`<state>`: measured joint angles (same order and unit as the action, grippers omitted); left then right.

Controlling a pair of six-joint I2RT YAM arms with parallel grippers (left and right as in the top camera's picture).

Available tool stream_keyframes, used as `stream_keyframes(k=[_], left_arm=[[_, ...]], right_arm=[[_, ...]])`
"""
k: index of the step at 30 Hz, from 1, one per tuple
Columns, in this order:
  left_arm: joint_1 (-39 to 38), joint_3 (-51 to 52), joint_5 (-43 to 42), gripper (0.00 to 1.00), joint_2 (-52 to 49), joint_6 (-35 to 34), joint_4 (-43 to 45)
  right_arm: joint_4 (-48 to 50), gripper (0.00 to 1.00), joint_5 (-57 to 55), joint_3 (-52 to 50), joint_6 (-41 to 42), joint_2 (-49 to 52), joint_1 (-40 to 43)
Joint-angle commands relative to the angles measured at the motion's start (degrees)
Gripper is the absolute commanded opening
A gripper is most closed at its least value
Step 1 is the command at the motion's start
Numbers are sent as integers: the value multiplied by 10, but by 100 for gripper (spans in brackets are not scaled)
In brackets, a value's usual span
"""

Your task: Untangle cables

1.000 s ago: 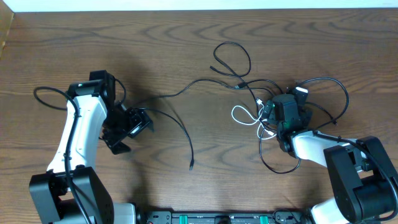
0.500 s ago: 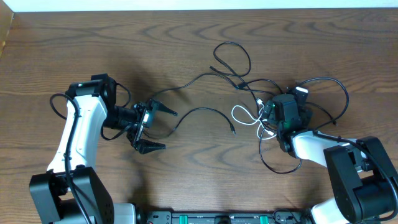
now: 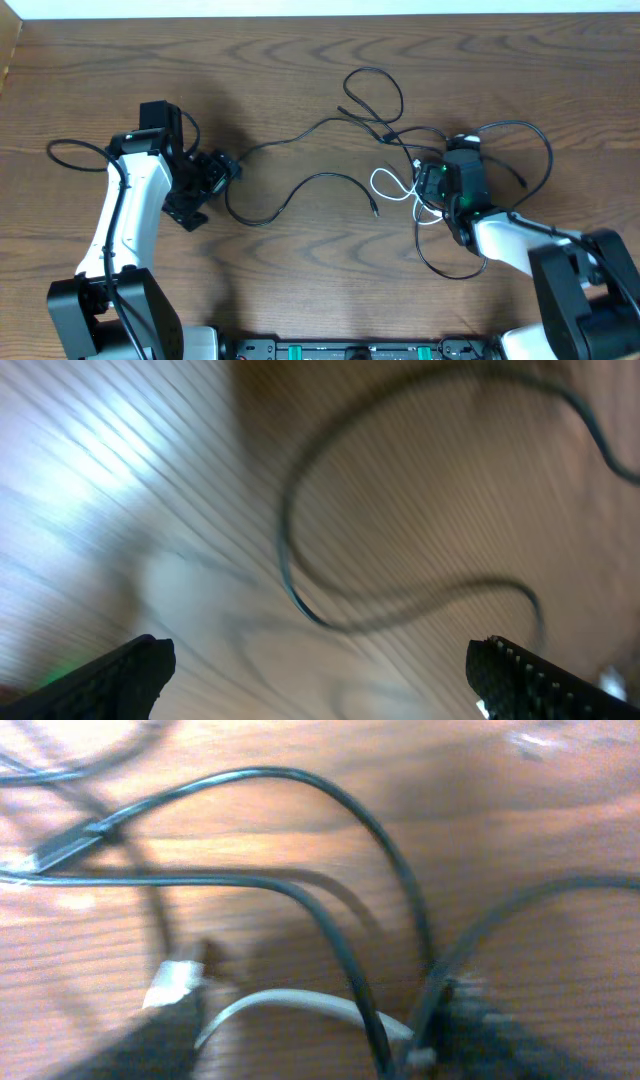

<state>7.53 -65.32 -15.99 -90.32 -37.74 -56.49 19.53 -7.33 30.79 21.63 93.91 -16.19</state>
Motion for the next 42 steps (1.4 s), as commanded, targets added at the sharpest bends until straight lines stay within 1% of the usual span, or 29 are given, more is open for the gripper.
stream_keyframes(k=[1, 7, 10, 11, 13, 17, 18, 20, 22, 24, 25, 27, 30, 32, 34, 37, 38, 39, 41, 42], left_arm=[[0, -2, 90, 98, 0, -5, 3], [0, -2, 90, 98, 0, -5, 3], [0, -2, 90, 98, 0, -5, 3], [0, -2, 90, 98, 0, -5, 3], [0, -2, 90, 98, 0, -5, 3], [0, -2, 90, 98, 0, -5, 3], [0, -2, 90, 98, 0, -5, 3], [0, -2, 90, 98, 0, -5, 3], [0, -2, 90, 98, 0, -5, 3], [0, -2, 90, 98, 0, -5, 3], [0, -2, 90, 98, 0, -5, 3], [0, -2, 90, 98, 0, -5, 3], [0, -2, 90, 98, 0, -5, 3], [0, -2, 90, 98, 0, -5, 3], [0, -2, 90, 98, 0, -5, 3], [0, -2, 90, 98, 0, -5, 3], [0, -2, 90, 98, 0, -5, 3], [0, -2, 90, 99, 0, -5, 3], [0, -2, 90, 98, 0, -5, 3], [0, -2, 90, 98, 0, -5, 3]], right_arm=[[-11, 1, 97, -2, -26, -86, 0], [-89, 1, 107, -2, -30, -256, 0], [-126, 1, 107, -2, -58, -330, 0], [-131, 1, 107, -2, -62, -337, 0], [-152, 15, 107, -2, -80, -355, 0], [-181, 68, 107, -2, -89, -353, 0], [-194, 75, 107, -2, -89, -353, 0], [-218, 79, 109, -3, -82, -353, 0], [-233, 83, 116, -3, -58, -351, 0], [-236, 86, 159, -3, -56, -346, 0], [-231, 89, 199, -3, -60, -338, 0], [-219, 90, 241, -3, -95, -317, -4], [-203, 94, 249, -3, -149, -275, -16], [-182, 98, 255, -3, -169, -240, -28], [-153, 99, 283, -3, -202, -201, -43], [-92, 94, 315, -3, -233, -135, -71], [-74, 90, 314, -3, -241, -115, -79], [-59, 84, 310, -3, -250, -92, -86], [-49, 78, 292, -3, -252, -57, -91], [-47, 72, 282, -3, -252, -43, -91]])
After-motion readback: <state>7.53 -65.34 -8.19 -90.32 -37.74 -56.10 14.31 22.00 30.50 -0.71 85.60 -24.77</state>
